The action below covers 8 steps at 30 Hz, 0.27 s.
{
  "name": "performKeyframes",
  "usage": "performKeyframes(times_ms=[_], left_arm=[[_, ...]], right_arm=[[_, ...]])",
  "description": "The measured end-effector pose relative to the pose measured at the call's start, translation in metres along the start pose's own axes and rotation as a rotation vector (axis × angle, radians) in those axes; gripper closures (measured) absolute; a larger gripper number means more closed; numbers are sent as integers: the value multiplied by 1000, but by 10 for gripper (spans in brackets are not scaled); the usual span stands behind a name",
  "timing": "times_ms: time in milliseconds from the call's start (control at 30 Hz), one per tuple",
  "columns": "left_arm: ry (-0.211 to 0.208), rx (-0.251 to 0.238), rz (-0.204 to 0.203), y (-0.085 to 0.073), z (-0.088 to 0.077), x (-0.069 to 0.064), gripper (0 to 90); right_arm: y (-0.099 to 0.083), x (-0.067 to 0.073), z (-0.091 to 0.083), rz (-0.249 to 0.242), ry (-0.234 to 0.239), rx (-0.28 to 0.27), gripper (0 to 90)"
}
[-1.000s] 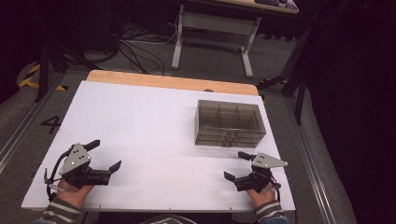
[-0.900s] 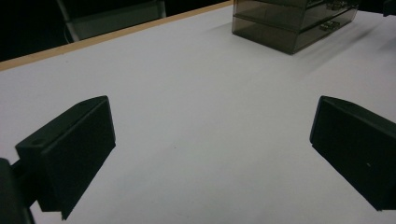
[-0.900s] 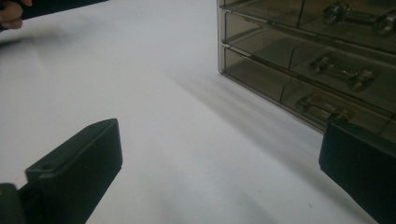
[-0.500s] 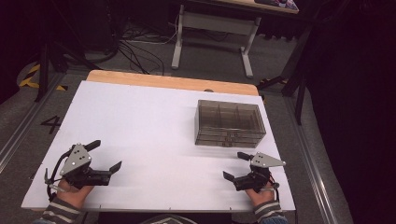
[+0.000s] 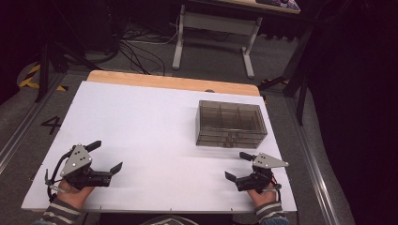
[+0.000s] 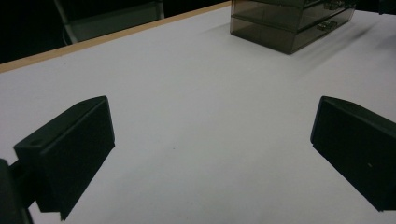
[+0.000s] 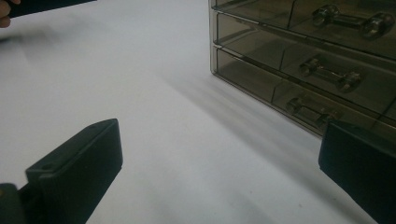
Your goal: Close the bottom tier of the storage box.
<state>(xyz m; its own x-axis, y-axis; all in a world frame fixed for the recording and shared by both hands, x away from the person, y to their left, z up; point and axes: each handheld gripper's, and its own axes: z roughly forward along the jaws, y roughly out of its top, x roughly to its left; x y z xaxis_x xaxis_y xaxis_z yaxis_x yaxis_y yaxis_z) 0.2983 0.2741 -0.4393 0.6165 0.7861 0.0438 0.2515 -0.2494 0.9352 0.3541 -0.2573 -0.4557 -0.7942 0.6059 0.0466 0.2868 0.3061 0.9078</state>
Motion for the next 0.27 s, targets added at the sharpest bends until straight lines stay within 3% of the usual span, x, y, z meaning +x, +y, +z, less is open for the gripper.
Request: performKeyframes(times_ms=[267], left_arm=[[7, -1, 3, 0, 0, 0, 5]], right_arm=[[0, 0, 1, -5, -6, 2, 4]])
